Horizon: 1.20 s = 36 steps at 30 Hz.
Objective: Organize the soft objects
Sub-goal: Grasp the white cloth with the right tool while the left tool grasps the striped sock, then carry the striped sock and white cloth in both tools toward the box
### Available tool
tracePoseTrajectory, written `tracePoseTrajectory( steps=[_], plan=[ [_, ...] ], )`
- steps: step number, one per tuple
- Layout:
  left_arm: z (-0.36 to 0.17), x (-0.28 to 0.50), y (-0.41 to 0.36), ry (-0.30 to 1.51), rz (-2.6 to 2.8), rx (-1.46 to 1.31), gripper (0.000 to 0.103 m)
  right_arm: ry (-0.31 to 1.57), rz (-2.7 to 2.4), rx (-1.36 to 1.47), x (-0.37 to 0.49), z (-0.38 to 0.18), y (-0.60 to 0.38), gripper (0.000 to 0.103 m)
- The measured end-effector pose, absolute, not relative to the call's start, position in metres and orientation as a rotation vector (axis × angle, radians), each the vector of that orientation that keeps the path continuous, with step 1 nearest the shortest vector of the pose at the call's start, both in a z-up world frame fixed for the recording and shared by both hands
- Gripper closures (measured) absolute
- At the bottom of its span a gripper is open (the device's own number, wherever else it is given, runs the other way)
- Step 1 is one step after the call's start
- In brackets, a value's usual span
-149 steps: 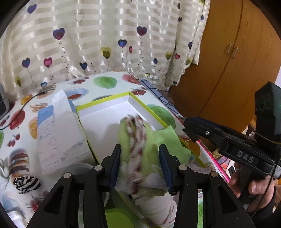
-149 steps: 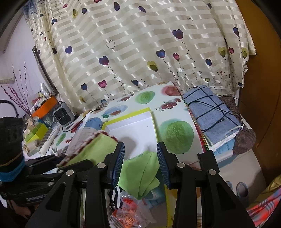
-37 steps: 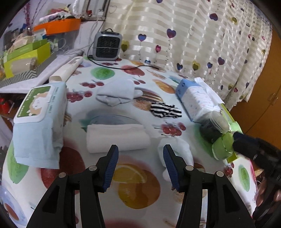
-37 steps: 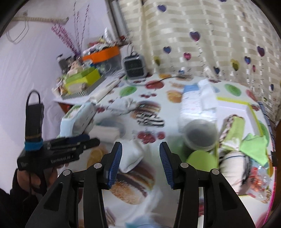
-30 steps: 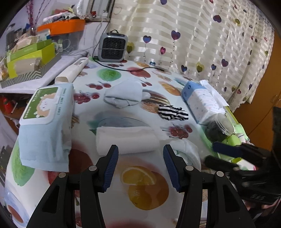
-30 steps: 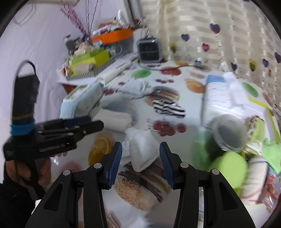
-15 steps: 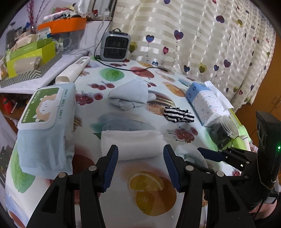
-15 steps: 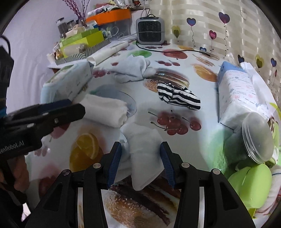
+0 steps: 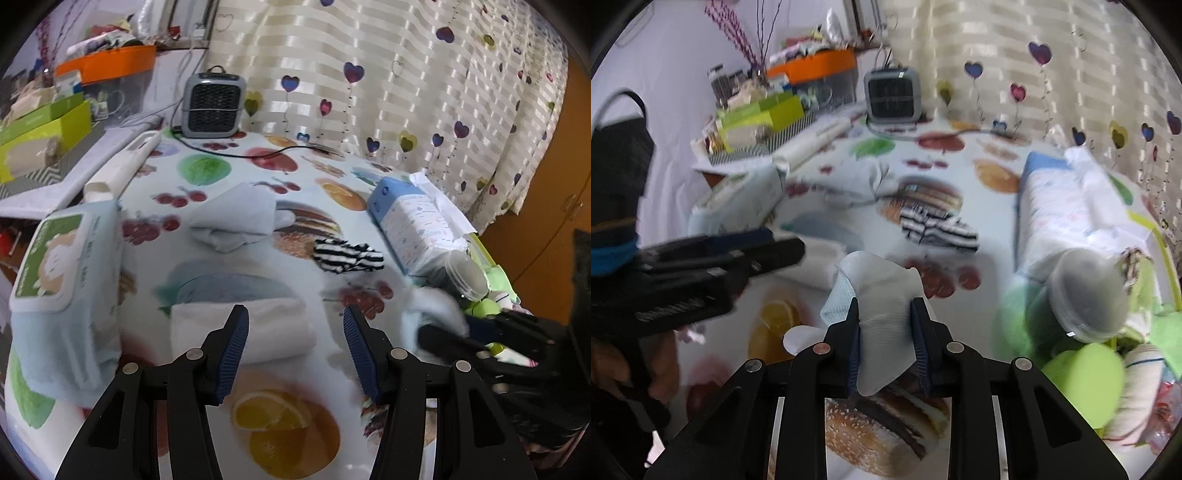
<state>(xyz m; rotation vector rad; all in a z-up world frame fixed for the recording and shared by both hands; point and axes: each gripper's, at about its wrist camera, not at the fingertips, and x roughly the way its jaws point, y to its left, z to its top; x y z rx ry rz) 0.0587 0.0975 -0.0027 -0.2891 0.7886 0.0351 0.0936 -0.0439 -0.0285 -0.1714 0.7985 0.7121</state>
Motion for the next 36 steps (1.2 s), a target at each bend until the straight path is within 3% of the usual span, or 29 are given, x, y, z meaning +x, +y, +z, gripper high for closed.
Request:
tracePoseTrajectory(
  steps=[12,29,31,33,36],
  plan=[
    [-0.007,0.116,0.065,0.818,-0.040,-0.282,0.050,0.705,0.598,-0.048,0.100,0.013,-0.112,0.077],
    [-0.040,0.188,0.038,0.901,0.012,-0.202,0.047,0.715,0.548,0.032,0.120,0.008,-0.155,0.077],
    [-0.039,0.189,0.035,0.893,0.010,-0.183,0.053,0.716,0.544,0.035,0.121,0.008,-0.157,0.077],
    [-0.040,0.191,0.032,0.901,0.001,-0.169,0.080,0.714,0.540,0.039,0.120,0.008,-0.159,0.077],
    [-0.039,0.188,0.029,0.897,-0.012,-0.157,0.085,0.708,0.535,0.042,0.119,0.010,-0.160,0.077]
  ],
)
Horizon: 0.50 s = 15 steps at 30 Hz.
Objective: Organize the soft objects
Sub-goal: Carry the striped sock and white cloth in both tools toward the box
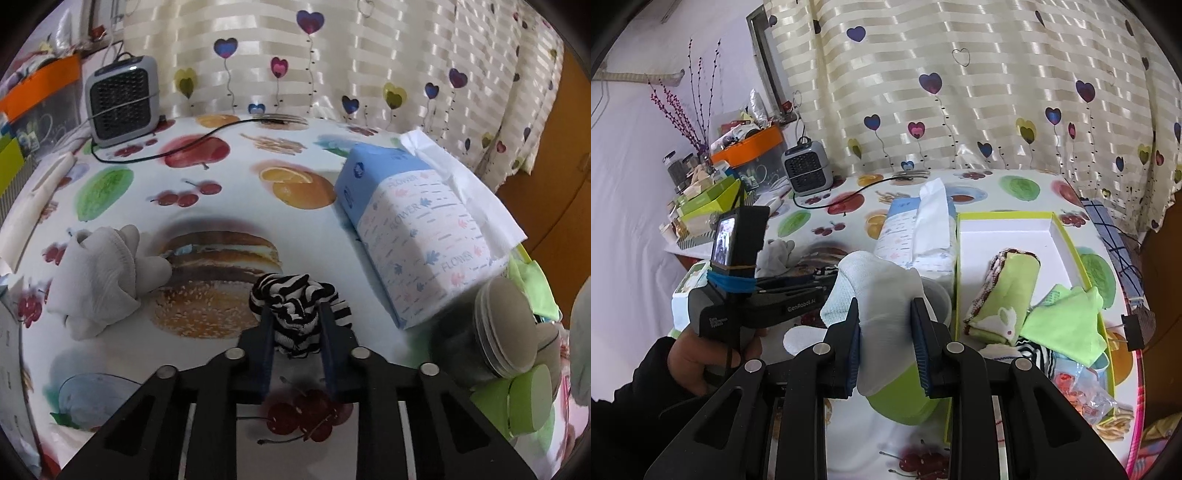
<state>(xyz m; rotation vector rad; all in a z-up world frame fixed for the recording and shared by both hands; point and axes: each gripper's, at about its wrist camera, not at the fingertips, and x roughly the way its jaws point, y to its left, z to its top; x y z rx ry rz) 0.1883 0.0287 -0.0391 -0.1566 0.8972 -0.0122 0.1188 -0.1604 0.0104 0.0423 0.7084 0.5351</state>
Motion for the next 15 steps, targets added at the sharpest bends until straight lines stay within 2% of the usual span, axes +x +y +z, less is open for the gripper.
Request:
tracePoseTrajectory(
  steps=[15],
  plan=[
    [0.008,0.117,0.024,0.785,-0.059,-0.199,0.086,0.677,0.492,0.055,0.097,0.024,-0.173,0.077]
  ],
)
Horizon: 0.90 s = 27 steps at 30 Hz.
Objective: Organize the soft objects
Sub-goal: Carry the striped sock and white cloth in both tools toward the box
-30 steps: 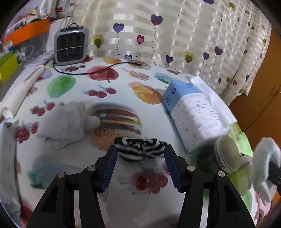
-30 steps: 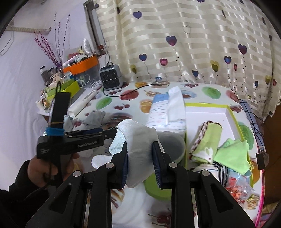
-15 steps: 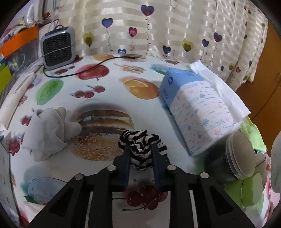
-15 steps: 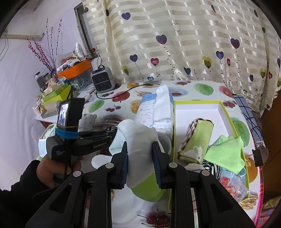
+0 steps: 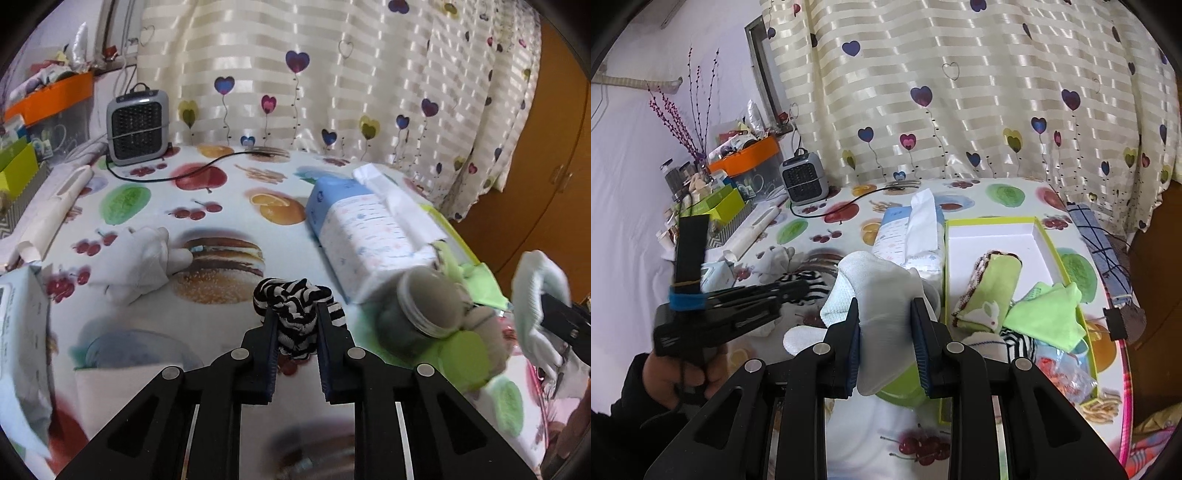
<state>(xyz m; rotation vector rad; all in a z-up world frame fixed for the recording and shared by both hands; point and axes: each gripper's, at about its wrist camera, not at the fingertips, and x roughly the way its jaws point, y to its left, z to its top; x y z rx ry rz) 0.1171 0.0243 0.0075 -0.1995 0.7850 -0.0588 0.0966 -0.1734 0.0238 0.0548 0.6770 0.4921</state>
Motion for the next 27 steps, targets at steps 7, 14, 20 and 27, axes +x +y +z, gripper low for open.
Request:
tracePoseTrajectory(
  steps=[7,14,20,27],
  plan=[
    [0.028,0.089,0.009,0.731,-0.117,-0.206,0.086,0.657,0.455,0.055,0.082,0.033,-0.182,0.077],
    [0.044,0.070,-0.008,0.686,-0.169,-0.189,0.086,0.635,0.419,0.044,0.066,0.042,-0.188,0.077],
    [0.049,0.066,-0.019,0.676,-0.200,-0.184,0.086,0.627,0.400,0.041,0.063,0.045,-0.193,0.077],
    [0.053,0.072,-0.033,0.678,-0.223,-0.164,0.086,0.622,0.377,0.066,0.066,0.045,-0.209,0.077]
  ],
)
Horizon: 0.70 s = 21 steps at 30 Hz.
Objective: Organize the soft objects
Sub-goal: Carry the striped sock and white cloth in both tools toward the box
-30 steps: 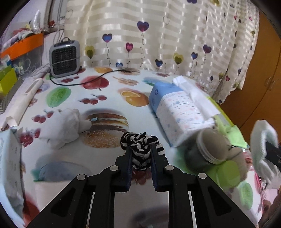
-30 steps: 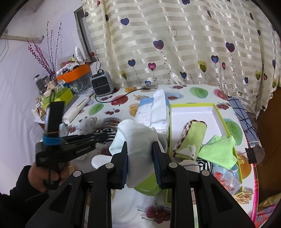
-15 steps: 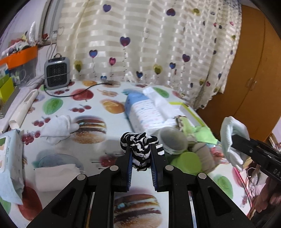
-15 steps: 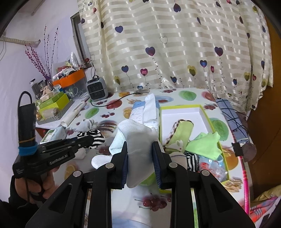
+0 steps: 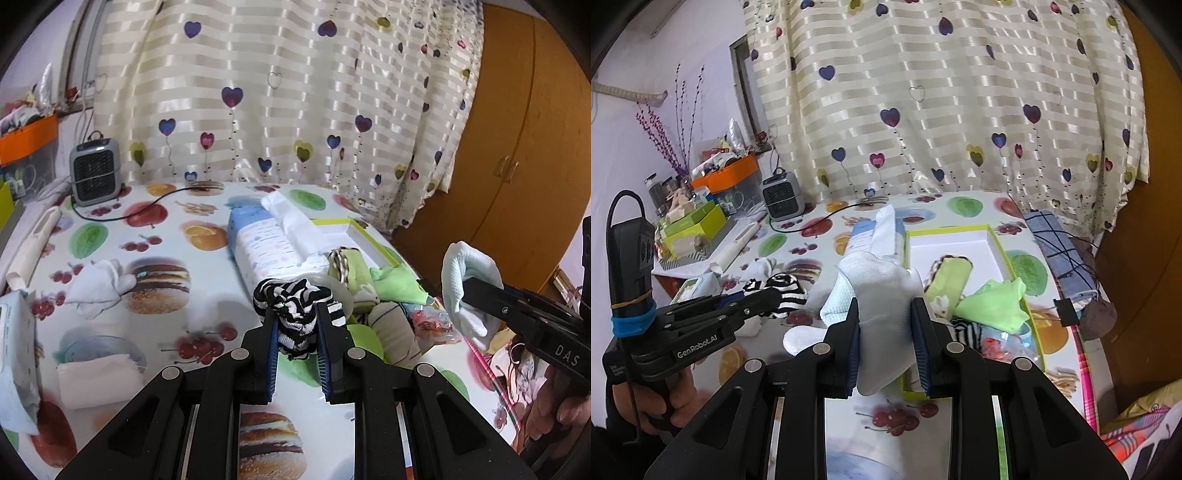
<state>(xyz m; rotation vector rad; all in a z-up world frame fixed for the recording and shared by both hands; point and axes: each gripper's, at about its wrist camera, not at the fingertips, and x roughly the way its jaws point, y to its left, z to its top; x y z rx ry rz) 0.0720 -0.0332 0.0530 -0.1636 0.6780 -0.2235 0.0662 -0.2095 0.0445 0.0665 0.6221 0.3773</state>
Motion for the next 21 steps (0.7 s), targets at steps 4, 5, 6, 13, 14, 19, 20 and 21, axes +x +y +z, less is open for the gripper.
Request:
tracePoseTrajectory(
  steps=[4,5,6,13,14,19,20,21],
  plan=[
    [0.052,0.080,-0.042,0.689,-0.227,-0.150,0.086,0.622,0.360,0.086,0.070,0.042,-0.221,0.077],
    [0.052,0.082,-0.044,0.691,-0.228,-0.147,0.086,0.622,0.354,0.093,0.072,0.041,-0.226,0.077],
    [0.052,0.085,-0.047,0.693,-0.229,-0.144,0.086,0.621,0.349,0.097,0.074,0.041,-0.228,0.077],
    [0.057,0.100,-0.069,0.685,-0.250,-0.107,0.086,0.625,0.317,0.132,0.088,0.036,-0.251,0.077],
    [0.057,0.103,-0.072,0.687,-0.255,-0.106,0.086,0.626,0.312,0.137,0.089,0.035,-0.254,0.077],
    [0.059,0.121,-0.091,0.696,-0.274,-0.079,0.086,0.632,0.293,0.163,0.101,0.031,-0.270,0.077],
    [0.059,0.124,-0.094,0.700,-0.277,-0.074,0.086,0.632,0.289,0.167,0.106,0.030,-0.273,0.077],
    [0.059,0.128,-0.097,0.702,-0.282,-0.070,0.086,0.632,0.285,0.169,0.110,0.029,-0.276,0.077]
  ],
)
